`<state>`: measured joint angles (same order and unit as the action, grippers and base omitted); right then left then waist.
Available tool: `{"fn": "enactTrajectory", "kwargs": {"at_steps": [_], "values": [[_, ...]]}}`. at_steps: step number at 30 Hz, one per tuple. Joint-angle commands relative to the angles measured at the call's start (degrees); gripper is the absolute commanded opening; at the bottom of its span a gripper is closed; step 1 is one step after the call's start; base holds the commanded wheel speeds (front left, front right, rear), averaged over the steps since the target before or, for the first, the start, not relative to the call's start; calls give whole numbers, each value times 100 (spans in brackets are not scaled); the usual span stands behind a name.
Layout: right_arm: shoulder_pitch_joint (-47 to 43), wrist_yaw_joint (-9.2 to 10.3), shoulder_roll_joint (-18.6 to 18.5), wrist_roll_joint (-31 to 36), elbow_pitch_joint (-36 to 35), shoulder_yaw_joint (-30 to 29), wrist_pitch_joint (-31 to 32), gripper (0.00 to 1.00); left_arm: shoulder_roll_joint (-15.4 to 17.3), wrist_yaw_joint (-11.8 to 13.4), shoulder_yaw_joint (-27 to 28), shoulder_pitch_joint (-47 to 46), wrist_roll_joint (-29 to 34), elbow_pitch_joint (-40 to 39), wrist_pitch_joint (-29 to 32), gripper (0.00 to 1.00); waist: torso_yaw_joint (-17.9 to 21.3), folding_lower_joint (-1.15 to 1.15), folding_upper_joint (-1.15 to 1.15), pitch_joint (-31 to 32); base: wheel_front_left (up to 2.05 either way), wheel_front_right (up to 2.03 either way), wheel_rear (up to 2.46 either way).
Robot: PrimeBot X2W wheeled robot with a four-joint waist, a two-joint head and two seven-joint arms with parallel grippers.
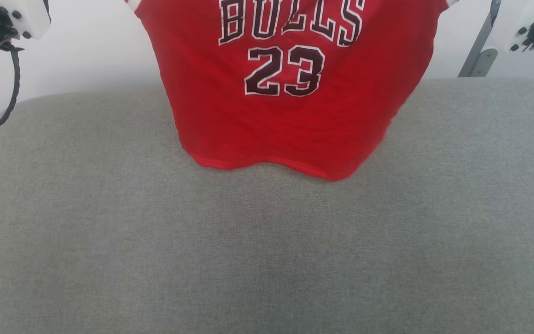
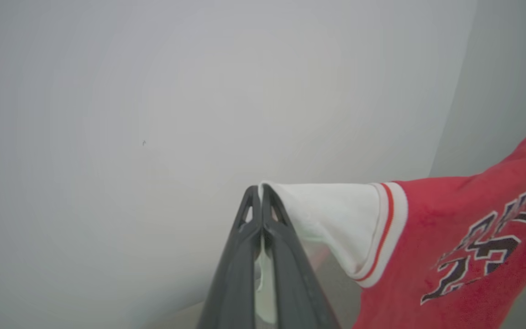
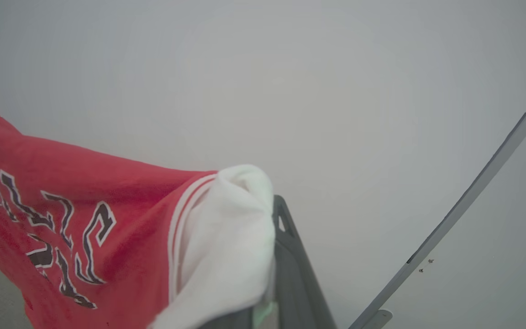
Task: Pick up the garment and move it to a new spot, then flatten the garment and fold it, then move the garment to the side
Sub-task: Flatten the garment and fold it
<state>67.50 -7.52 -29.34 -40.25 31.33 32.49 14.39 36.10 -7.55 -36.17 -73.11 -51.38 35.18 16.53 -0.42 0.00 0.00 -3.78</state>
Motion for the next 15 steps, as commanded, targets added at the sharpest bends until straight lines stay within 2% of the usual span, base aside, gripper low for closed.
{"fn": "enactTrajectory", "kwargs": {"at_steps": [1,15], "values": [[79,6,-9,-87,32,32,-123,0,30,16,-17,-92,56,-38,-114,0,16,0,0,53,0,0,0],[201,6,-151,-341,-20,375,-298,0,143,63,-2,-246,33,-58,-272,0,87,0,0,162,0,0,0]]}}
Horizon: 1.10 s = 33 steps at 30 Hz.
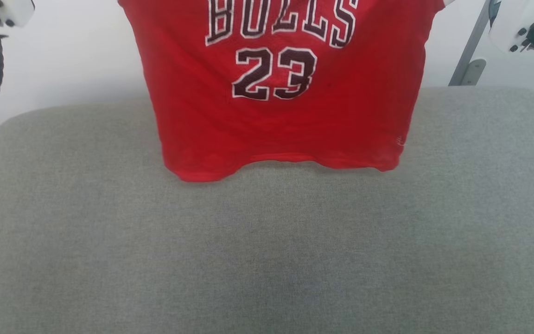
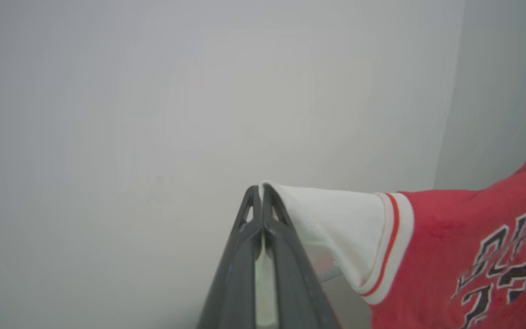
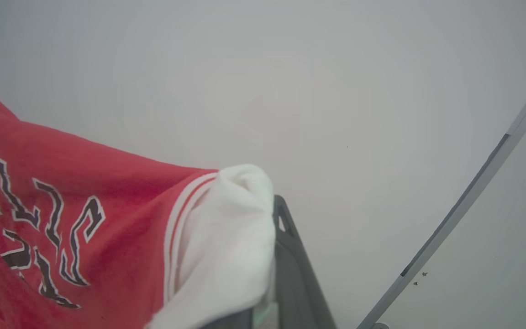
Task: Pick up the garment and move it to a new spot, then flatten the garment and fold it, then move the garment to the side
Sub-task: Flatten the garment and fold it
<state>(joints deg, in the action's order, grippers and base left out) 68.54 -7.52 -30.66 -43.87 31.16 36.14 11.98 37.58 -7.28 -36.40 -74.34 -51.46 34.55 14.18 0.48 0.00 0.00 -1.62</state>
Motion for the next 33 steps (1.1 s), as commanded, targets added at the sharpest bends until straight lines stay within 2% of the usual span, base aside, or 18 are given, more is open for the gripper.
{"fn": "enactTrajectory", "kwargs": {"at_steps": [1,7,12,18,24,30,33], "values": [[121,6,-13,63,29,30,-72,0,-17,50,22,-152,67,27,-65,0,-1,0,0,-98,0,0,0],[373,6,141,327,350,-6,-376,0,-135,151,53,-480,210,225,-325,0,-17,0,0,-492,0,0,0],[902,6,385,930,926,-85,-964,0,-317,150,39,-1006,488,576,-818,0,-58,0,0,-1069,0,0,0],[1764,6,692,1842,1738,-184,-1851,0,-499,111,25,-1824,851,1092,-1667,0,-140,0,0,-1788,0,0,0],[2607,6,918,3013,2357,-659,-2636,0,-593,51,24,-2608,1247,1531,-2733,0,-246,0,0,-2405,0,0,0],[2441,6,1261,3787,2699,-939,-2716,0,-688,9,159,-2436,1511,1634,-2944,0,-348,0,0,-2624,0,0,0],[2109,6,1485,3739,3022,-851,-2690,0,-800,-20,217,-1966,1405,1684,-2937,0,-404,0,0,-2568,0,0,0]]}}
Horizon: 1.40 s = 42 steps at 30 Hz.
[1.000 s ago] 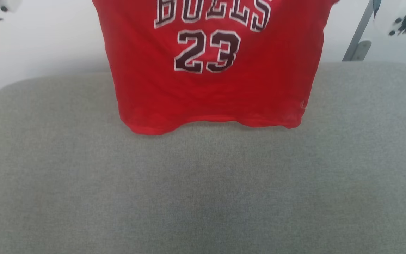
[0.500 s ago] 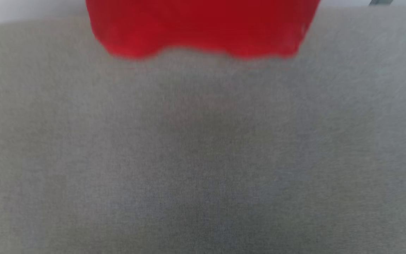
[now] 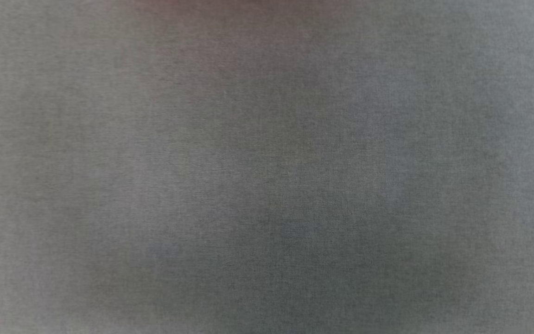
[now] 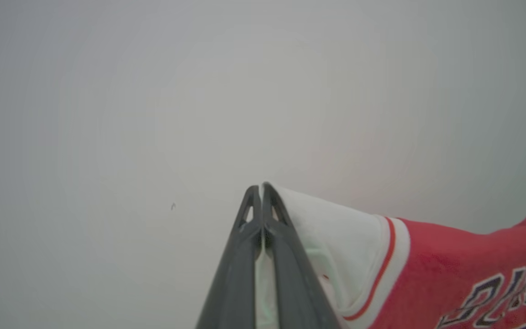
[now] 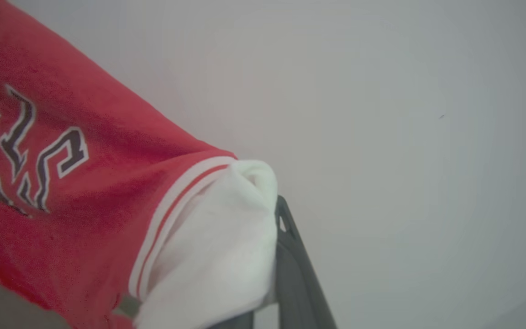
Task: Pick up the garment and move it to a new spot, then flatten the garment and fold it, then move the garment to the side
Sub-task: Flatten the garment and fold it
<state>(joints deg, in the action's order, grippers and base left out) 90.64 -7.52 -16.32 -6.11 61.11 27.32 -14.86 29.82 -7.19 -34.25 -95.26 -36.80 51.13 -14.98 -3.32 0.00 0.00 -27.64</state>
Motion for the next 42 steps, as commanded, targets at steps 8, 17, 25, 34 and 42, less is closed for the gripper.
{"fn": "enactTrajectory", "kwargs": {"at_steps": [8,17,25,34,42], "values": [[-1123,6,273,-1369,135,870,605,0,8,-28,-930,1380,-1027,-262,447,0,-126,0,0,503,0,0,0],[-2159,6,-585,-3040,-1355,2084,1536,0,702,-29,-1767,2549,-2386,-1317,1535,0,-152,0,0,962,0,0,0],[-3249,6,-1754,-4241,-3000,2703,2226,0,1454,-30,-2238,3720,-3020,-2330,2023,0,-167,0,0,1288,0,0,0],[-4523,6,-2827,-4931,-4449,2770,2666,0,2282,532,-2459,5184,-3462,-3492,2049,0,-144,0,0,1470,0,0,0],[-5493,6,-3428,-5183,-5433,2824,2933,0,2847,1265,-2601,6368,-3962,-4456,1927,0,-84,0,0,1530,0,0,0]]}}
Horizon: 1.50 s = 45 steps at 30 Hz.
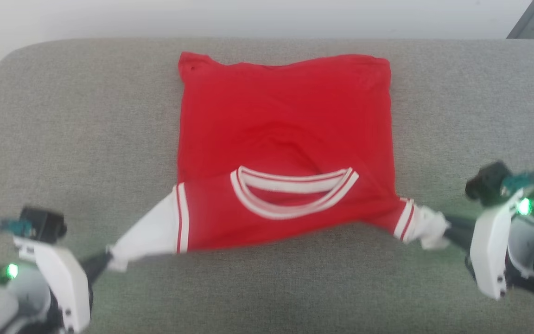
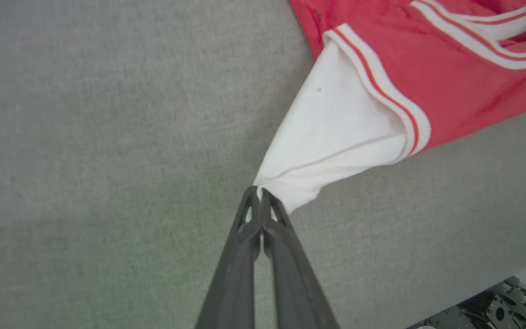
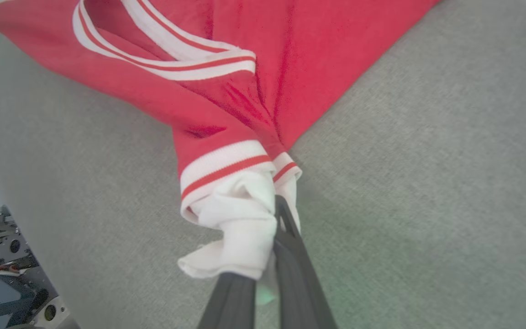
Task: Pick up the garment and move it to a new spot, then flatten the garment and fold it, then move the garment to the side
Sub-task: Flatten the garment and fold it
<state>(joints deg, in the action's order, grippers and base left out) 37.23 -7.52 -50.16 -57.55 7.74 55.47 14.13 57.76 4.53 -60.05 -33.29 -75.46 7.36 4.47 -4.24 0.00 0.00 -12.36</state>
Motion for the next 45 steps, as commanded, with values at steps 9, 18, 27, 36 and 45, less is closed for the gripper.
{"fn": "enactTrajectory", "kwargs": {"at_steps": [9,18,27,36,45], "values": [[-1015,6,-283,-327,-506,-104,282,0,246,694,-231,1077,-612,-684,23,0,48,0,0,-78,0,0,0],[-1274,6,-4,-360,-204,-339,498,75,-7,770,-262,1204,-670,-491,-104,0,69,0,0,-89,0,0,0],[-1278,5,114,-190,-330,-1167,681,100,-237,797,-179,1066,-682,-355,-209,0,95,0,0,-96,0,0,0],[-820,3,891,744,-164,-2816,546,100,-407,718,-139,866,-548,-392,-250,0,28,0,0,-327,0,0,0],[370,3,1847,1917,763,-3520,885,100,-696,529,-134,398,-289,-269,-157,0,-332,0,0,-747,0,0,0]]}}
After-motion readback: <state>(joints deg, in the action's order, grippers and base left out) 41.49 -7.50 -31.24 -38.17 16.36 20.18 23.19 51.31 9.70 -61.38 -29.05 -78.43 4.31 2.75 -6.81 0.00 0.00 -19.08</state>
